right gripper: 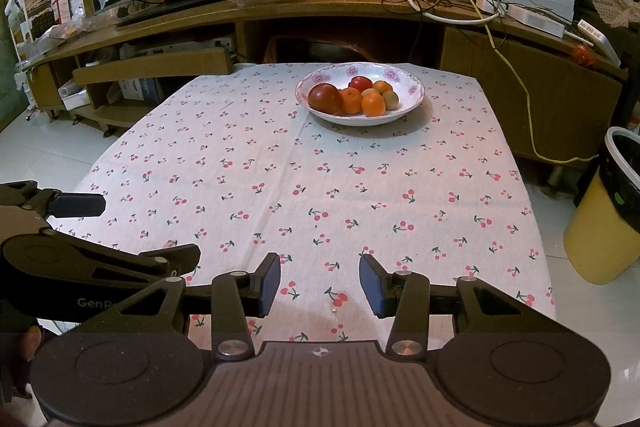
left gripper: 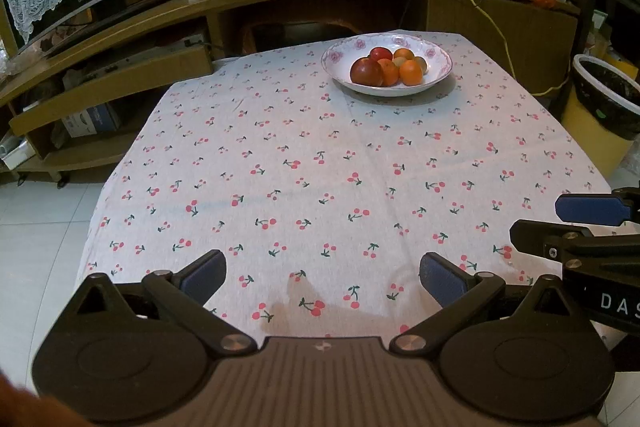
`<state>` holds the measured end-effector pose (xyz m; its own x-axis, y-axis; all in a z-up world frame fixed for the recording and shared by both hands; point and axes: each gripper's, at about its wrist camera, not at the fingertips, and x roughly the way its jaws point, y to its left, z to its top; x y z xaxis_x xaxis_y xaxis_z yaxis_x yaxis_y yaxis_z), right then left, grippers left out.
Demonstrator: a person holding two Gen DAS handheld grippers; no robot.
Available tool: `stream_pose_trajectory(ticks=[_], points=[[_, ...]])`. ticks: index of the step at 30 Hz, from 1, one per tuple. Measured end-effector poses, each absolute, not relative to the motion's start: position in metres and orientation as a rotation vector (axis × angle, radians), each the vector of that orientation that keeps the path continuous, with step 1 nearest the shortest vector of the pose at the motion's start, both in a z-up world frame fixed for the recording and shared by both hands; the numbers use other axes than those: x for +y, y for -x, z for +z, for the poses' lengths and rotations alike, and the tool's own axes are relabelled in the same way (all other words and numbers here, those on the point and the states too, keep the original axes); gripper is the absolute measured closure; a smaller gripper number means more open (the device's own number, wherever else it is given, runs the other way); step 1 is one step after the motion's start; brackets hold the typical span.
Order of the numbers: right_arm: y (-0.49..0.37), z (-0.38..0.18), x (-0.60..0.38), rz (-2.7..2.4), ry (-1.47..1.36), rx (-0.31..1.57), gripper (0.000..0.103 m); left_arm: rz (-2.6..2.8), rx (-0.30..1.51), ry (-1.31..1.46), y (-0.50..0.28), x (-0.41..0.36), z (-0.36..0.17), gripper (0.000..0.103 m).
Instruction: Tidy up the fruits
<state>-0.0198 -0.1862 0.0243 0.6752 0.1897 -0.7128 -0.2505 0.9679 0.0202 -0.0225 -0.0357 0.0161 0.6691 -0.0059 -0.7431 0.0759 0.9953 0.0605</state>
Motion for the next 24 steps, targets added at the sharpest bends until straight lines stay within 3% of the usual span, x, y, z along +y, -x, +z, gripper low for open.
stream_pose_trajectory(ticks=[24], points=[[0.0268, 0.0210, -0.1847, 0.249, 0.087, 0.798, 0.059, -0.042, 0.846, -0.098, 0.0277, -0.0353, 0.0130, 0.000]])
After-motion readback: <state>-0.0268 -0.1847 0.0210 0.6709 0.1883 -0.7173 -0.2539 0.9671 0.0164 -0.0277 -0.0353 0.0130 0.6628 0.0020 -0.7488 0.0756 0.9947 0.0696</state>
